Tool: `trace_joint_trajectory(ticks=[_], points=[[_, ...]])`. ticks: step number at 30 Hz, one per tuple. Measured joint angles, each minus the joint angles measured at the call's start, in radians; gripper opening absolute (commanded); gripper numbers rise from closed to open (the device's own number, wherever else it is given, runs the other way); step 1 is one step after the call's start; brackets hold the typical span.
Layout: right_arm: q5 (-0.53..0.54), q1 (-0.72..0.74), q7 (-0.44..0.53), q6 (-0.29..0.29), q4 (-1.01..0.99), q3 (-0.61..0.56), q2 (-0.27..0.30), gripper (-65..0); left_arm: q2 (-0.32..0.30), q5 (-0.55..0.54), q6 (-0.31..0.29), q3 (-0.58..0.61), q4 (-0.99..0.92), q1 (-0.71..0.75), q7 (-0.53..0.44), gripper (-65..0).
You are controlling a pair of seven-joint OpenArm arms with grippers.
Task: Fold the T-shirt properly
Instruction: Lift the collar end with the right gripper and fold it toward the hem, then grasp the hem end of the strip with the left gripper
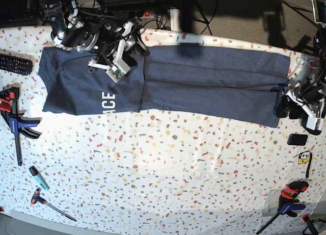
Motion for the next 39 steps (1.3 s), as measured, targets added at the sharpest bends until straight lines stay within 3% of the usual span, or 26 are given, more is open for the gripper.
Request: trace_joint_trajectory(ticks=[9,12,15,20,22,27,32,39], points=[[0.033,0.063,-0.007,0.000,0.037,0.147,-0.001,-38.9,-0.005,-0.051,-0.002,0.000,0.000,0.003,0.094,-34.0],[0.033,0.066,-0.007,0.000,0.037,0.221,0.000,-38.9,-0.008,-0.059,-0.003,0.000,-0.046,0.011,0.072,-34.1],[0.055,0.065,-0.042,0.000,0.037,0.282,0.000,-38.9,-0.006,-0.059,-0.004,0.000,-0.145,0.015,-0.028,-34.0],[0.138,0.065,-0.061,0.000,0.037,0.351,-0.002,-38.9,-0.011,-0.074,-0.018,-0.002,-0.203,0.008,-0.054,-34.0],[0.138,0.065,-0.062,0.000,0.037,0.360,-0.002,-38.9,-0.011,-0.080,-0.029,-0.002,-0.203,0.006,-0.023,-34.0],[0.137,0.065,-0.068,0.000,0.037,0.360,-0.003,-38.9,-0.019,-0.225,-0.133,-0.006,-0.203,0.000,0.143,-34.0],[0.138,0.065,-0.068,0.000,0.037,0.360,-0.003,-38.9,-0.034,-0.331,-0.141,-0.005,-0.203,0.002,0.270,-34.1],[0.137,0.065,-0.068,0.000,0.037,0.360,-0.003,-38.9,-0.043,-0.438,-0.141,-0.005,-0.203,0.019,0.335,-34.1]])
